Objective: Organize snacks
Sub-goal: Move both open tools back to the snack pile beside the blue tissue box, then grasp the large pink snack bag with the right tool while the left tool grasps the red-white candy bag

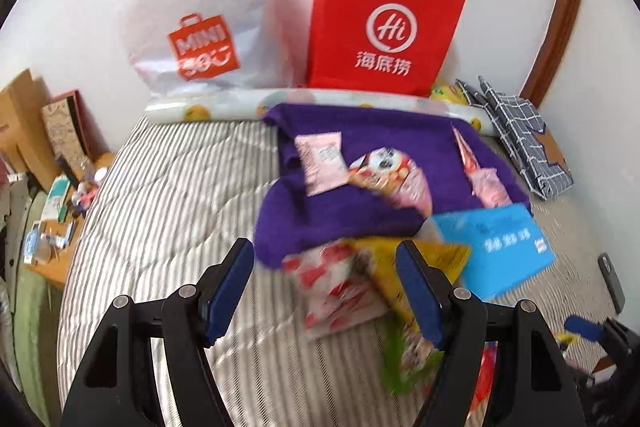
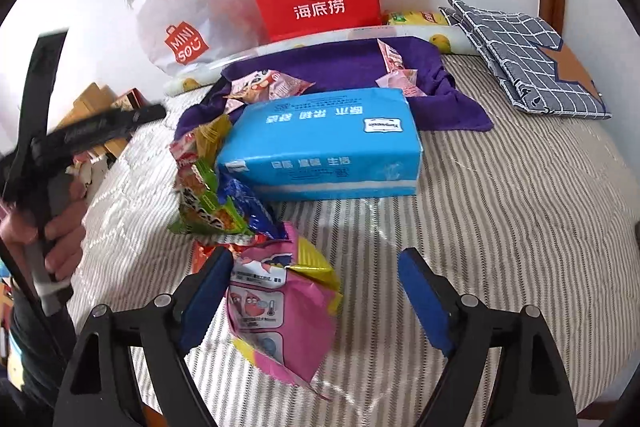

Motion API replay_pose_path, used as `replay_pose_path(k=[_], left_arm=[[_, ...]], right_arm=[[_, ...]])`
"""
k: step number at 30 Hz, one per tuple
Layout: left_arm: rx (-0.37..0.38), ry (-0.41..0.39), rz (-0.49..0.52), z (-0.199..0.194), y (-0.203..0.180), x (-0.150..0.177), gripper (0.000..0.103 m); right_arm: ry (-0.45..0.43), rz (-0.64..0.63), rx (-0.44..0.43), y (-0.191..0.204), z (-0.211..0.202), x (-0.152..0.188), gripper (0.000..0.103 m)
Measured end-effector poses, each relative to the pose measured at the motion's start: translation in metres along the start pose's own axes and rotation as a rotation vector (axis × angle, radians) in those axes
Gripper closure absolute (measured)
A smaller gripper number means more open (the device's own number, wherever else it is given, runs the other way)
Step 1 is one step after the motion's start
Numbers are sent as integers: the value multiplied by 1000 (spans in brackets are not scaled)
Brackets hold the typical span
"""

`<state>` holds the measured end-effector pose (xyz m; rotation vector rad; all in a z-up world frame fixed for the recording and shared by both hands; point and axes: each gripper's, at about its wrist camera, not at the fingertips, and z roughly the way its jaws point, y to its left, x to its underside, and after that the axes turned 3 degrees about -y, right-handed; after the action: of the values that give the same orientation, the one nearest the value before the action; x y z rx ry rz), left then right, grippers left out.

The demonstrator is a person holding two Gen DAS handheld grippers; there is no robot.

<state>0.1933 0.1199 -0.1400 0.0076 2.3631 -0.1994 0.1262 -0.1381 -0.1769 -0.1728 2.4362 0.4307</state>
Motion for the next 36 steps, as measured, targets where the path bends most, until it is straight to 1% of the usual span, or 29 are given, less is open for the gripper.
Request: replay_pose_path(k=[5,7,11,14,16,17,18,19,22,24,28,36], left_arm=[[58,40,-64,-7,20,18,30],[54,43,-66,-8,22,23,30],[55,47,-79,-10,24,29,30],[59,55,-80,-11,24,32,30],[55,60,-70,-11,22,35,30],[54,62,-66,-10,21,36,30],[54,66,-62,-10,21,37,30],[57,71,-59,-10,20,38,30],[71,83,-53,-8,18,42,30],[67,91,-51,-4,17,42,30],[37,118,-65,11,13,40,30],[-19,162,-89,49,3,30,30]], right_arm=[[25,-25,-12,7,-3,-2,19],[29,-45,-17,11,-4,1,19],[52,-118,54,22,6,10,19],[70,-97,61,19,18,12,19],[66,-81,70,16,23,12,21],[66,-77,76,14,25,12,23],[71,-77,77,14,27,12,37],[76,-76,68,13,28,12,38],[55,-95,65,14,21,13,40],[31,-108,71,13,13,13,40],[-30,-102,52,4,-7,10,40],[-72,-50,74,-25,-23,8,40]])
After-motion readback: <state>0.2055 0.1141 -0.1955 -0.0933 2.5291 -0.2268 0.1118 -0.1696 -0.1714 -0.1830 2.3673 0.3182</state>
